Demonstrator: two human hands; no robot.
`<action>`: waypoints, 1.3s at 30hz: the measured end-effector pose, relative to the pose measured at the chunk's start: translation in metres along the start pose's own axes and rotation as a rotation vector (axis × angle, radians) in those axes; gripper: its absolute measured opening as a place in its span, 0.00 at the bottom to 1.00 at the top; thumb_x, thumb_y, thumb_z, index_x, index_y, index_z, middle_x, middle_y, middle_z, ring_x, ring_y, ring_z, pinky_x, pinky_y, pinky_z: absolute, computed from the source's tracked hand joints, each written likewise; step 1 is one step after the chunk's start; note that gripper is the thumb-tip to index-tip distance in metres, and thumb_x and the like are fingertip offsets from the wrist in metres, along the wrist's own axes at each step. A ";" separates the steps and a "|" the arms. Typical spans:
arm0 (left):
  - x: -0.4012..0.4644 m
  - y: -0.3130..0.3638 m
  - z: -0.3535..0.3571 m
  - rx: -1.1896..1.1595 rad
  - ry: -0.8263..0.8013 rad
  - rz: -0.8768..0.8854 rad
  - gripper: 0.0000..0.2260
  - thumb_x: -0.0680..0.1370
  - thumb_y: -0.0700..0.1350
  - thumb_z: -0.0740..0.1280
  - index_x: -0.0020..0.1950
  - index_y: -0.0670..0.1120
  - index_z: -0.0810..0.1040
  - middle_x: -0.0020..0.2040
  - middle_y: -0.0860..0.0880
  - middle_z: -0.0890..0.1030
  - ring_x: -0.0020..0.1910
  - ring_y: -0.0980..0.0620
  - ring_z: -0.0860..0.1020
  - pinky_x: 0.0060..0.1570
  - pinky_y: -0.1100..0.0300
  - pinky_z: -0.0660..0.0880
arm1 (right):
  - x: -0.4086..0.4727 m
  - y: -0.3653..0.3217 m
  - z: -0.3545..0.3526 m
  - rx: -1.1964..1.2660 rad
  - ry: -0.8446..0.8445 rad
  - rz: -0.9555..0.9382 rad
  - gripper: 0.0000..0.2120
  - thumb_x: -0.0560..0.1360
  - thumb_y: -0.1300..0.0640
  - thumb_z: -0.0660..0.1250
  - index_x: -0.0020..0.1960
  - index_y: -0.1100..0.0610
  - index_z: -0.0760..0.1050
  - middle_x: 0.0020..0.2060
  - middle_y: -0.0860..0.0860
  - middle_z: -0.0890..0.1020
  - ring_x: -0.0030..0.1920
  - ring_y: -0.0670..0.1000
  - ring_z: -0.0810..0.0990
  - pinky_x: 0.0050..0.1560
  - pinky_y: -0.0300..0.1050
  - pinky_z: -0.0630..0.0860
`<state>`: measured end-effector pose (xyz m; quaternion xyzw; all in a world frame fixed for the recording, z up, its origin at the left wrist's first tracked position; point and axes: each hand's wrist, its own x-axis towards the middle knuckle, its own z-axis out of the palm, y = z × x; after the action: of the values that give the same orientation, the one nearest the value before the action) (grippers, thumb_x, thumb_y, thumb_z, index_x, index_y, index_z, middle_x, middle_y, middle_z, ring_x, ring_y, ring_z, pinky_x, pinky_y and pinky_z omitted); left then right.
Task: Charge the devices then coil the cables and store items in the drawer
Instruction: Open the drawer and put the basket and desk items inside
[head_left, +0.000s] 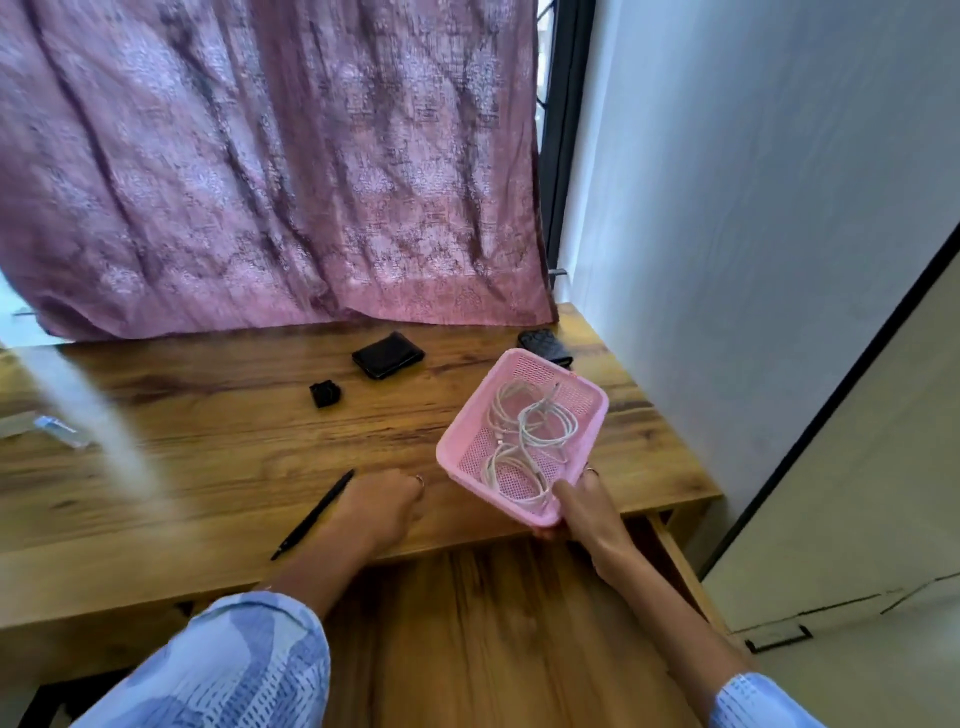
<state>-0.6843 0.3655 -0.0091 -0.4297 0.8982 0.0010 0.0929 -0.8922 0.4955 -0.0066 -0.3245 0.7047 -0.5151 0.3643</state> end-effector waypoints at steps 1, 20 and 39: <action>-0.010 -0.018 0.000 -0.005 0.054 -0.013 0.10 0.78 0.51 0.61 0.52 0.49 0.77 0.51 0.49 0.80 0.49 0.48 0.79 0.41 0.55 0.75 | -0.010 0.001 0.004 0.001 -0.055 -0.002 0.06 0.77 0.60 0.61 0.50 0.58 0.76 0.39 0.54 0.84 0.29 0.48 0.83 0.25 0.37 0.75; -0.108 -0.204 0.082 -0.195 -0.057 -0.274 0.22 0.71 0.65 0.66 0.50 0.47 0.75 0.52 0.45 0.79 0.51 0.45 0.78 0.49 0.49 0.77 | -0.135 0.050 0.131 -0.626 -0.660 0.090 0.06 0.77 0.56 0.63 0.43 0.47 0.74 0.41 0.46 0.80 0.40 0.41 0.82 0.36 0.33 0.77; -0.124 -0.202 0.081 -0.146 -0.117 -0.147 0.19 0.72 0.53 0.72 0.57 0.45 0.73 0.56 0.45 0.76 0.55 0.48 0.74 0.56 0.52 0.75 | -0.108 0.078 0.200 -0.560 -0.545 0.287 0.09 0.76 0.62 0.62 0.55 0.56 0.75 0.48 0.50 0.82 0.42 0.44 0.82 0.31 0.32 0.76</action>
<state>-0.4389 0.3406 -0.0518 -0.4992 0.8548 0.0845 0.1136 -0.6721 0.5076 -0.1033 -0.4340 0.7334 -0.1430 0.5034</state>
